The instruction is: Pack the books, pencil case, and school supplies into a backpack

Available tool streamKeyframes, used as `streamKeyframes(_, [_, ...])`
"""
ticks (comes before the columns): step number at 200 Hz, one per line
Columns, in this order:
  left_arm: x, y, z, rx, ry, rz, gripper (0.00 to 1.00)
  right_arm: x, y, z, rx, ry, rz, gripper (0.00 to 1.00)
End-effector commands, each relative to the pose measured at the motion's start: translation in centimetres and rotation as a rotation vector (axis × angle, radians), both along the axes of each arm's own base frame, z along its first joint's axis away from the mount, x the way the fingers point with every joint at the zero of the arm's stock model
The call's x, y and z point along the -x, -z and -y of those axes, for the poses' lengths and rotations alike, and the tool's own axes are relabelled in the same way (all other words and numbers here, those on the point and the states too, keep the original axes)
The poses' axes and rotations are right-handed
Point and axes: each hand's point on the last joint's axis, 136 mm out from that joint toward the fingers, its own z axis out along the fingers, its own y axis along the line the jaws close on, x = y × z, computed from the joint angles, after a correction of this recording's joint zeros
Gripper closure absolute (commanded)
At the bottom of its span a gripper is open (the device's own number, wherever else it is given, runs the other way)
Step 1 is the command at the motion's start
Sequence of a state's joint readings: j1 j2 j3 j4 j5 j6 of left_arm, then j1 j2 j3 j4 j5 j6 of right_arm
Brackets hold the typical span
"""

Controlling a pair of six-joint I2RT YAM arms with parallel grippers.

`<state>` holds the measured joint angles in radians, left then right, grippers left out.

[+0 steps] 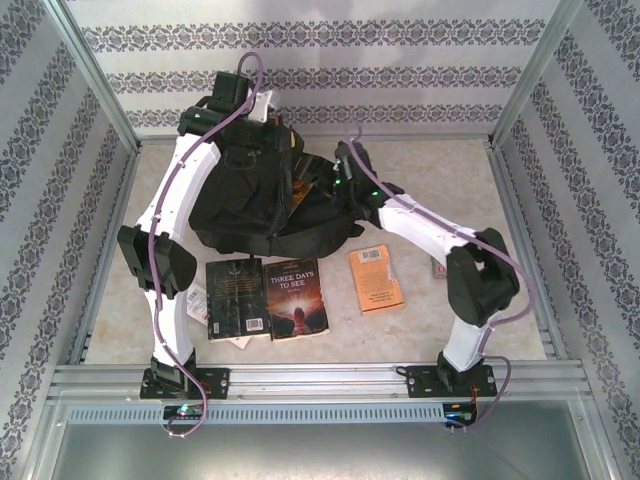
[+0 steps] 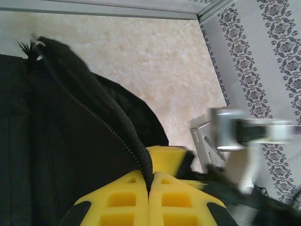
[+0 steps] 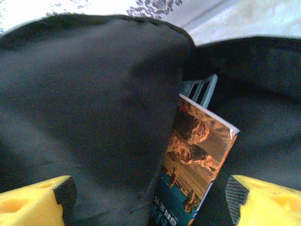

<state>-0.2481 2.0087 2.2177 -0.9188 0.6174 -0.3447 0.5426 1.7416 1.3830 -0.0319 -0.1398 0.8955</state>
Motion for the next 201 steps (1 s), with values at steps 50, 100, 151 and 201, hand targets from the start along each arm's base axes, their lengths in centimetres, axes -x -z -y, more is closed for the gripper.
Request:
streamKeyframes(50, [1.5,-0.3,2.2,0.074,0.055,0.058,1.0,9.6,5.4,13.1,0.466,-0.014,-0.275,0.19])
streamKeyframes(100, [1.8,1.1,4.4,0.092,0.082,0.046,1.0,13.8,11.3,20.3,0.519,0.043,-0.473,0.15])
streamKeyframes(151, [2.6,3.9,6.7,0.061,0.137,-0.002,1.0,12.5,12.3,30.3,0.678,0.416,-0.518,0.02])
streamKeyframes(201, [3.4,4.0,6.8,0.07,0.153,-0.016,1.0,10.1,14.8,36.1,0.706,0.444,-0.706,0.02])
